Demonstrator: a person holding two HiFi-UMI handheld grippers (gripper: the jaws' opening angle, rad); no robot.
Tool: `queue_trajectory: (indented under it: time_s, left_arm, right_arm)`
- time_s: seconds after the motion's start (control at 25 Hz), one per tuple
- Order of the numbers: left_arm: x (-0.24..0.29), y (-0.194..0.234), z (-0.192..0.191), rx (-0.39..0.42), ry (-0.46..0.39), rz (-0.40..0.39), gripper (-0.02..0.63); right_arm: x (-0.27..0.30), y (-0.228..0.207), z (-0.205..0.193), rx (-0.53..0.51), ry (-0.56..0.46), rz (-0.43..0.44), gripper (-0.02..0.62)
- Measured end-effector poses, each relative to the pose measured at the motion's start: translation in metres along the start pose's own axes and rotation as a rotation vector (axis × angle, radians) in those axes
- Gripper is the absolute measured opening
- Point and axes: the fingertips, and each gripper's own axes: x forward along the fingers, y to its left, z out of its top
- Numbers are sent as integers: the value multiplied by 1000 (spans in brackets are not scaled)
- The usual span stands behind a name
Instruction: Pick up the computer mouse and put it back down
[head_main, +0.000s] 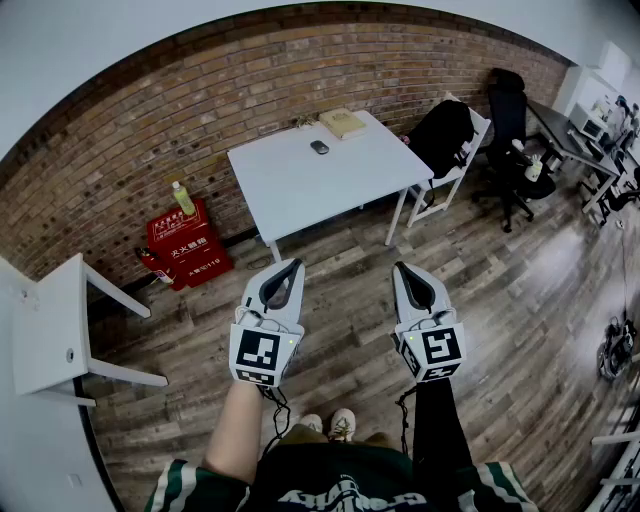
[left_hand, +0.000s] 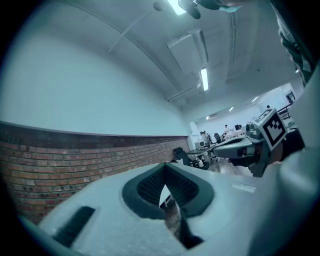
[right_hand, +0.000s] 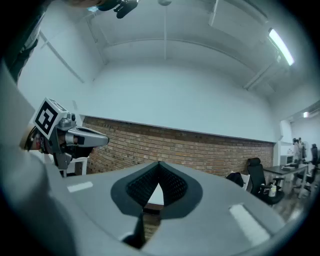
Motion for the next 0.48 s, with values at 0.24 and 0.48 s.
queue_trajectory:
  time_s: [0.24, 0.48]
  left_arm:
    - [-31, 24, 3, -16, -16, 6, 6]
    - [-47, 44, 7, -25, -27, 3, 6]
  right_arm:
    - [1, 35, 12, -6, 0, -24, 12]
    - [3, 56, 19, -14, 7, -41, 12]
